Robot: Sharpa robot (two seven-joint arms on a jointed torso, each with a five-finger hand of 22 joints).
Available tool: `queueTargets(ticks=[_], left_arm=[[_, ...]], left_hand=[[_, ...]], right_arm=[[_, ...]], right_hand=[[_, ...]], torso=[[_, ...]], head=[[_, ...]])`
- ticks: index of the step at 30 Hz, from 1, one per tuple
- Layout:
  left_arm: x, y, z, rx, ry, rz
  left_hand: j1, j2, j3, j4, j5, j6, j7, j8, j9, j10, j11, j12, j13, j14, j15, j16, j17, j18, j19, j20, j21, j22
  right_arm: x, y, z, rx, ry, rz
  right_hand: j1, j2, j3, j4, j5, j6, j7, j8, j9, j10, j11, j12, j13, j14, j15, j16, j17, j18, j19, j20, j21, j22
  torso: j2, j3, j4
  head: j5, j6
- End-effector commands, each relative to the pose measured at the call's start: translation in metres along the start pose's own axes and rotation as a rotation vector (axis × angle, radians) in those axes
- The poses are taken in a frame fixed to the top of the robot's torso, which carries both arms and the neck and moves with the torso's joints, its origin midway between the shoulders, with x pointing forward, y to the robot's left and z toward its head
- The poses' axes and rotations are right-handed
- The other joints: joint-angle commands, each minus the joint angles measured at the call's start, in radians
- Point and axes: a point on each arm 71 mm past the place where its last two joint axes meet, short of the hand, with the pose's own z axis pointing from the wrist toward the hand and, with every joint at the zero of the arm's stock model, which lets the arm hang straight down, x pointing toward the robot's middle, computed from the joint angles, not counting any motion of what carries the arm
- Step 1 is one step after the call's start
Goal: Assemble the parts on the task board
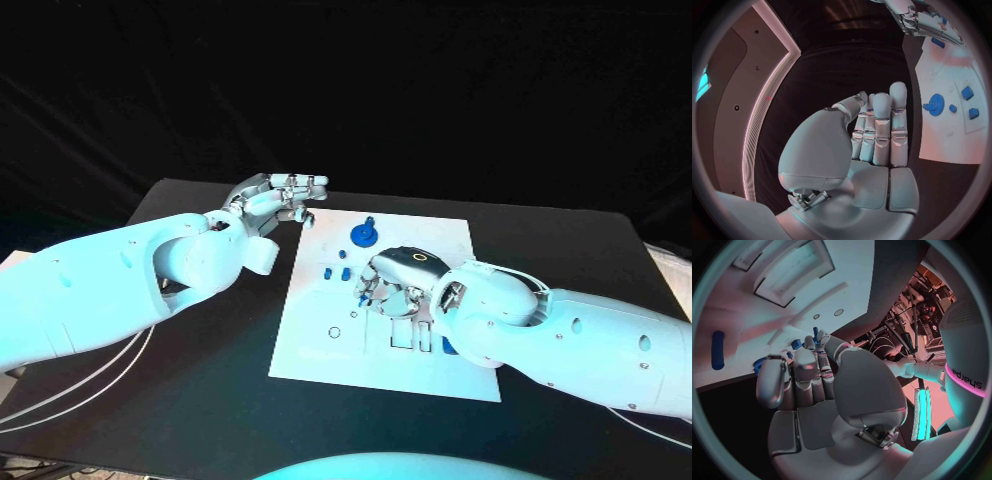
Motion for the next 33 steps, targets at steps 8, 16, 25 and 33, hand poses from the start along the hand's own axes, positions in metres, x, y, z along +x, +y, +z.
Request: queueTargets(ticks=[8,16,25,33], left_arm=[[0.004,0.0,0.001,0.004,0.03,0.008],[0.004,0.0,0.001,0.004,0.031,0.011],[0.004,0.0,0.001,0.002,0.032,0.012],[0.004,0.0,0.001,0.0,0.034,0.012]], left_hand=[[-0.001,0.01,-0.003,-0.002,0.004,-0.002,0.007,0.002,-0.001,-0.01,0.001,0.006,0.001,-0.008,-0.001,-0.006,-0.002,0.013,-0.005,-0.001,-0.005,-0.001],[-0.001,0.01,-0.003,-0.002,0.004,-0.002,0.007,0.002,-0.001,-0.01,0.002,0.006,0.001,-0.009,0.0,-0.007,-0.004,0.013,-0.007,-0.001,-0.008,-0.004],[-0.001,0.01,-0.003,-0.002,0.004,-0.002,0.008,0.002,-0.001,-0.01,0.002,0.006,0.001,-0.009,0.0,-0.008,-0.005,0.014,-0.007,0.0,-0.011,-0.006],[-0.001,0.01,-0.003,-0.002,0.004,-0.002,0.008,0.002,-0.001,-0.01,0.002,0.006,0.001,-0.009,0.0,-0.008,-0.005,0.014,-0.007,0.0,-0.011,-0.006]], right_arm=[[0.009,0.001,0.005,-0.01,0.051,-0.051],[0.016,0.001,0.009,-0.008,0.053,-0.066],[0.019,0.002,0.012,-0.01,0.058,-0.076],[0.023,0.005,0.014,-0.02,0.07,-0.08]], right_hand=[[0.004,0.002,0.006,0.001,0.008,-0.002,0.007,-0.002,0.001,0.006,0.002,-0.003,0.001,0.022,-0.002,0.007,0.001,-0.013,0.002,0.003,0.006,0.0],[0.003,0.002,0.007,0.001,0.008,-0.002,0.008,-0.003,0.001,0.006,0.002,-0.003,0.001,0.022,-0.002,0.008,0.001,-0.013,0.001,0.003,0.006,0.0],[0.003,0.003,0.008,0.001,0.009,-0.003,0.008,-0.003,0.001,0.006,0.002,-0.004,0.001,0.022,-0.002,0.007,0.0,-0.012,0.0,0.004,0.005,-0.002],[0.004,0.003,0.009,0.0,0.009,-0.003,0.007,-0.003,0.001,0.006,0.002,-0.004,0.001,0.021,-0.002,0.007,0.0,-0.012,0.0,0.004,0.005,-0.001]], torso=[[0.0,0.0007,-0.0011],[0.0,0.0004,0.001],[0.0,0.0005,-0.0004],[-0.001,0.0003,-0.0005]], head=[[0.01,-0.009],[0.016,-0.014],[0.02,-0.018],[0.02,-0.02]])
